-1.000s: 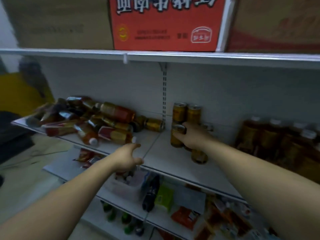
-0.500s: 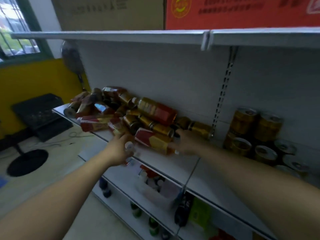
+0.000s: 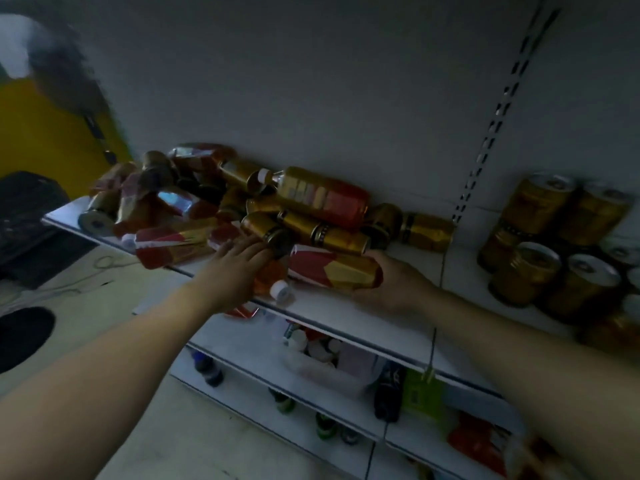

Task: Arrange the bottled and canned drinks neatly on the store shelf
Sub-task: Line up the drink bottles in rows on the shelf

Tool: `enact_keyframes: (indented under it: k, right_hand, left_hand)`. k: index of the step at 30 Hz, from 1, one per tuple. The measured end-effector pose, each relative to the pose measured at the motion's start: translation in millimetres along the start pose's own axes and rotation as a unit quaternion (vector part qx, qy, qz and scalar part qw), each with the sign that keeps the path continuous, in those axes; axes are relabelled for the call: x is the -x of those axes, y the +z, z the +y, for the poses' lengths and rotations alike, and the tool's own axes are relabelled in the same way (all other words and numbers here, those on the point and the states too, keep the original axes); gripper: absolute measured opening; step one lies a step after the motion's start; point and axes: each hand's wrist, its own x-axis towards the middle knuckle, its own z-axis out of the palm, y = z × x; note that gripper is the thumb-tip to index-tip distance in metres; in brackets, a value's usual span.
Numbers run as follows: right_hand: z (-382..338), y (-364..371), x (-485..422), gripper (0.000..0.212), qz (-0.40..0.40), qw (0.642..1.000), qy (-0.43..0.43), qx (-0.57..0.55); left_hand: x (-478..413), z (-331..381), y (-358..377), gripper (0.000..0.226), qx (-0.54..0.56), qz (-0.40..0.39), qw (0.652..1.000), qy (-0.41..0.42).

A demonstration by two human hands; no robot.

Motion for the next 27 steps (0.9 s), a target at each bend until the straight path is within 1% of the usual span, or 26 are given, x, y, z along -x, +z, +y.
enact_keyframes:
  k: [4,6,8,10,14,18,21,23,25,27]
  right_hand:
    - [-14,-2,20,0.084,0.052,0.998,0.026,-0.018]
    - [-23,-5,30,0.087,0.091,0.995,0.042,-0.011]
    - [-33,-11,40,0.092,0.116,0.992,0.052,0.010]
    - [-45,-18,50,0.092,0.124,0.990,0.056,0.048]
    - [-66,-29,60,0.068,0.151,0.984,0.065,0.072]
    - [-70,-23,61,0.060,0.176,0.981,0.065,0.052]
    - [-69,-20,63,0.067,0.190,0.979,0.060,0.037]
    - [-68,-22,64,0.076,0.205,0.978,0.047,0.015]
    - [-69,-23,60,0.085,0.228,0.973,0.018,-0.014]
    - [-75,-25,56,0.094,0.248,0.968,0.000,-0.027]
  left_hand:
    - [5,-19,4,0.085,0.026,0.028,0.998,0.055]
    - [11,-24,5,0.084,0.058,0.055,0.995,0.063]
    - [16,-23,3,0.081,0.102,0.081,0.989,0.067]
    - [18,-19,-3,0.080,0.139,0.111,0.981,0.079]
    - [21,-8,-8,0.082,0.174,0.118,0.973,0.093]
    - [22,-4,-5,0.081,0.197,0.127,0.968,0.088]
    - [22,-7,-6,0.082,0.203,0.128,0.967,0.086]
    - [22,-9,-7,0.082,0.235,0.144,0.958,0.077]
    - [22,-11,-9,0.081,0.300,0.169,0.938,0.045]
    - [22,-11,-13,0.077,0.384,0.192,0.903,0.003]
